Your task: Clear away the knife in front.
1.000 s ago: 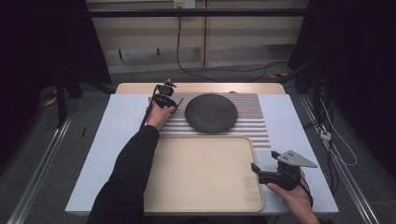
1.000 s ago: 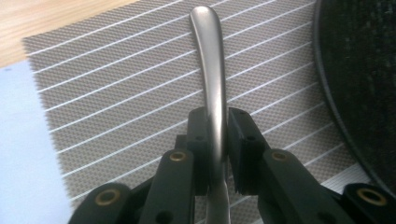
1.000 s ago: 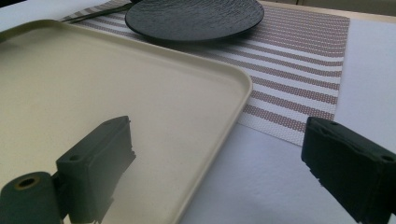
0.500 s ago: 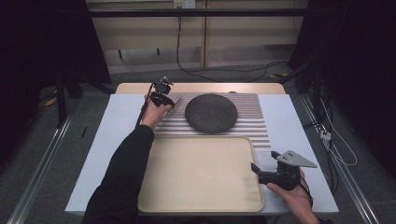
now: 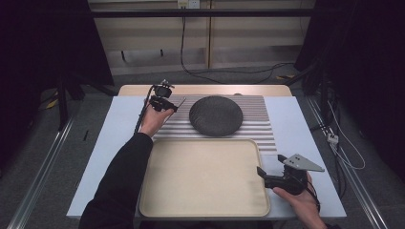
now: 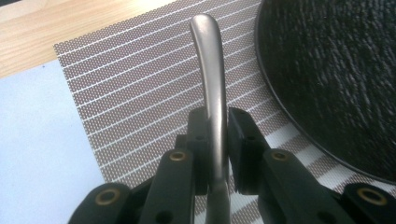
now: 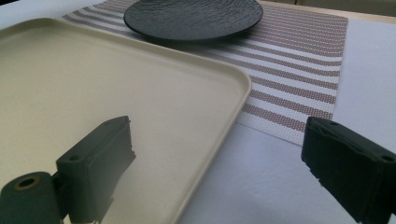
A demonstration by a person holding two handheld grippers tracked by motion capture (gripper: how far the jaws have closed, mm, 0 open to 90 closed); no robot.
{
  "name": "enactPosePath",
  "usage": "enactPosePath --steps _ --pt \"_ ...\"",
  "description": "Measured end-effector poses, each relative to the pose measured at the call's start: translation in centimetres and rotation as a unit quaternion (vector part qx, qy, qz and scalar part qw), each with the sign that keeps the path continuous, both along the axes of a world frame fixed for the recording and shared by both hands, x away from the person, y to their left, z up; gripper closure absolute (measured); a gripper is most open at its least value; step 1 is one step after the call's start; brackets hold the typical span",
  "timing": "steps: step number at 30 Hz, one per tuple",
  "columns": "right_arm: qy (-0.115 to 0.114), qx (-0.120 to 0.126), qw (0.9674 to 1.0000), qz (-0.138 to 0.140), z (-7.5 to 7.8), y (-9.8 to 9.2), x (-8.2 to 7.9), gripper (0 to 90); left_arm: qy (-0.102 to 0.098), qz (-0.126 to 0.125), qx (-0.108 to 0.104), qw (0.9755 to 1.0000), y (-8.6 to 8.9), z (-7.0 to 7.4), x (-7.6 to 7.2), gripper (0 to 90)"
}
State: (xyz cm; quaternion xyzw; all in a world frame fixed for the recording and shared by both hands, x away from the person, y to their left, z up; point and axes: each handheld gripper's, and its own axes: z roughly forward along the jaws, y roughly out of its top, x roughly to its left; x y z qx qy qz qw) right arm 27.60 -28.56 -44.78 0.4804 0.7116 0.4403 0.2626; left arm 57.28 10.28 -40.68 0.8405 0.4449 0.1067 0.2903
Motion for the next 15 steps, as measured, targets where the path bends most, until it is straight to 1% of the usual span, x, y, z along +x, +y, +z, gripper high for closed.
enactPosePath --steps 2,3,4,6,9,12,15 --pt "0.000 0.000 1.0000 0.000 0.0 0.0 0.0 8.8 -0.002 -0.001 -0.003 1.0000 0.0 0.2 -0.3 79.9" --pt "0.000 0.000 1.0000 0.000 0.0 0.0 0.0 8.8 0.000 -0.001 -0.010 1.0000 0.0 0.3 -0.5 79.9" --pt "0.000 0.000 1.0000 0.000 0.0 0.0 0.0 8.8 -0.004 0.000 -0.015 0.9999 -0.1 0.4 -0.6 79.9" --pt "0.000 0.000 1.0000 0.000 0.0 0.0 0.0 8.8 -0.011 -0.006 -0.008 0.9999 -0.3 0.7 -1.0 79.9" --pt "-0.001 -0.001 1.0000 0.000 0.0 0.0 0.0 8.8 -0.011 -0.011 -0.012 0.9998 -0.5 1.0 -1.5 79.9" --pt "-0.001 -0.001 1.0000 -0.001 0.0 -0.1 0.0 8.8 -0.010 -0.019 -0.011 0.9997 -0.8 1.4 -2.1 79.9" --pt "-0.001 -0.003 1.0000 -0.002 0.0 -0.1 -0.1 8.8 -0.011 -0.021 -0.014 0.9996 -0.7 1.8 -2.8 79.8"
